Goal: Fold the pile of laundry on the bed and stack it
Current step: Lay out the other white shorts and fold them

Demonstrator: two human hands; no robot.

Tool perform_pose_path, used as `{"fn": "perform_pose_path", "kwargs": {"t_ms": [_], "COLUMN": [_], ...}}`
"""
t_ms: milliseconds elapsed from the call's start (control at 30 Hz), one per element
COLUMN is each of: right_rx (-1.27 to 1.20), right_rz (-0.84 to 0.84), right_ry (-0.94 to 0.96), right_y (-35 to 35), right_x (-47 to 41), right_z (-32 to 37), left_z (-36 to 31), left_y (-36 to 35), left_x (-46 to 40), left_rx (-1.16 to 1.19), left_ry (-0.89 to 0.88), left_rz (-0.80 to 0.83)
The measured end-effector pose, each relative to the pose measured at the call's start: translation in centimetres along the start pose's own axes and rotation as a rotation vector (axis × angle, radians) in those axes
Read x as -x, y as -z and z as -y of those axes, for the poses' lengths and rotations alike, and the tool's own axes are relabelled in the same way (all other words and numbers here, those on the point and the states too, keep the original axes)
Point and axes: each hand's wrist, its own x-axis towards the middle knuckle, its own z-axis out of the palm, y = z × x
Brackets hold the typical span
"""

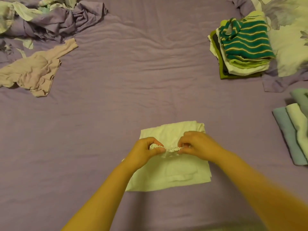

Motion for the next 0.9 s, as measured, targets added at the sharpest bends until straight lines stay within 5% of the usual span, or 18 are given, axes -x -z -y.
{"fn": "perform_pose_path", "kwargs": {"t_ms": [200,467,633,900], "right_rx": [-0.265,0.164,0.294,0.279], "right_rz": [0.082,-0.418,-0.13,-0.201], "right_ry": [-0.182,-0.195,-0.39,-0.413], "right_y": [-6.9,-9.5,-11.8,-15.2], "right_x": [2.9,2.3,0.1,-1.9], "right_z": [0.3,0.4,-1.7,-5.0], "left_z": [5.8,6.4,7.7,13.2], "left_y": [-4.5,-6.8,-8.5,-8.3], "left_x": [3.0,0.1,-3.4,-6.7], "left_rx": [-0.065,-0.778,-1.094,-1.175], "left_ry": [0.169,-0.174,-0.164,-0.288], "left_rz": [-0.126,-0.371,-0.13,-0.228]}}
